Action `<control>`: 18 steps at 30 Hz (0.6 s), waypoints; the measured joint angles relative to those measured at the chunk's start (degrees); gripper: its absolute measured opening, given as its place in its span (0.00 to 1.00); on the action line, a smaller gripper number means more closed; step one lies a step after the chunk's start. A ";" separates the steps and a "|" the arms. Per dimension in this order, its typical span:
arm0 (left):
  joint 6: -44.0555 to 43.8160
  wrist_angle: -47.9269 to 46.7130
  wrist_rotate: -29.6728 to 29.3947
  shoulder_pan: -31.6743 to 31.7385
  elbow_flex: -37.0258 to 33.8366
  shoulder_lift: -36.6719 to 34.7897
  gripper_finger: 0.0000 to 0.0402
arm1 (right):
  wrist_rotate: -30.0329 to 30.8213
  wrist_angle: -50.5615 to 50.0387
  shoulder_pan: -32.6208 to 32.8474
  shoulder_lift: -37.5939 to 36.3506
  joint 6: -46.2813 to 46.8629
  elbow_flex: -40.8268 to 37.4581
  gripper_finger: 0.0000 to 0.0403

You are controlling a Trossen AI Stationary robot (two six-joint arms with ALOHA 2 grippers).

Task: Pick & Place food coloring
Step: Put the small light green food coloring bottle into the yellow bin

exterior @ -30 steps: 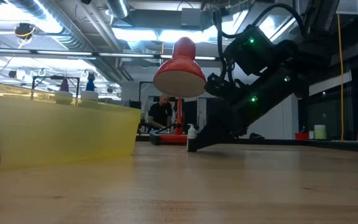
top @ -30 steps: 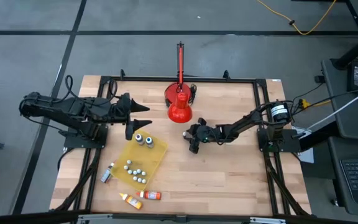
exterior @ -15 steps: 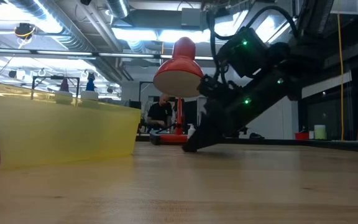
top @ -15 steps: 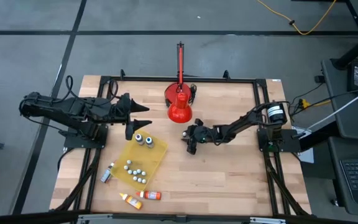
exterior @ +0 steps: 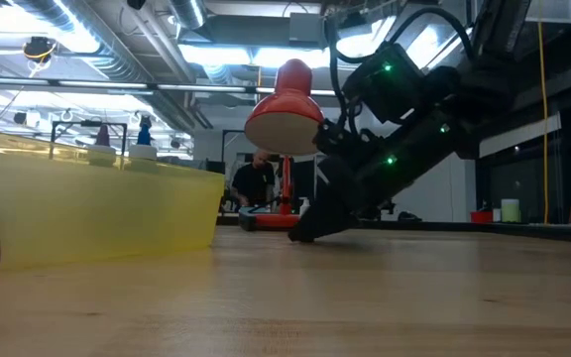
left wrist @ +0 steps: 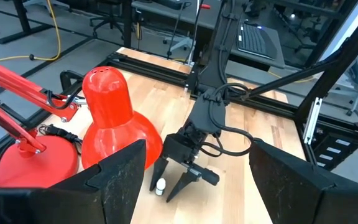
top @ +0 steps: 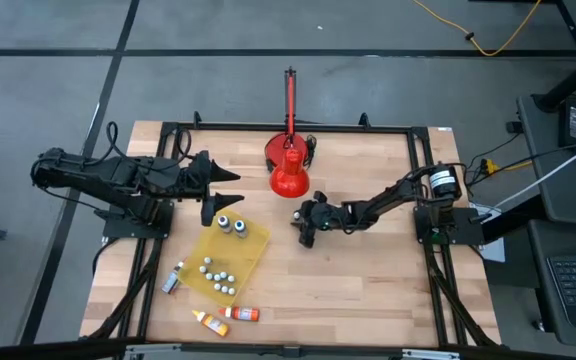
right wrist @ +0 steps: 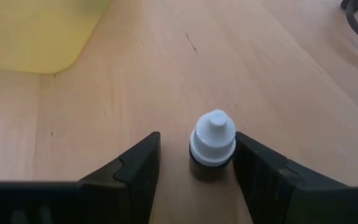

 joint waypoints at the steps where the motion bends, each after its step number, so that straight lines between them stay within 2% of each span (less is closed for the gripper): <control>1: 0.00 0.00 0.08 0.00 0.00 0.00 0.68 | -0.01 -0.37 0.00 0.00 0.49 0.00 0.49; 5: 0.02 0.00 0.13 0.02 0.00 0.00 0.68 | -0.21 -1.39 -0.02 0.00 2.20 0.02 0.46; 18: 0.52 0.00 0.24 0.02 0.00 0.00 0.68 | 0.20 -1.86 -0.09 0.09 4.66 -0.09 0.25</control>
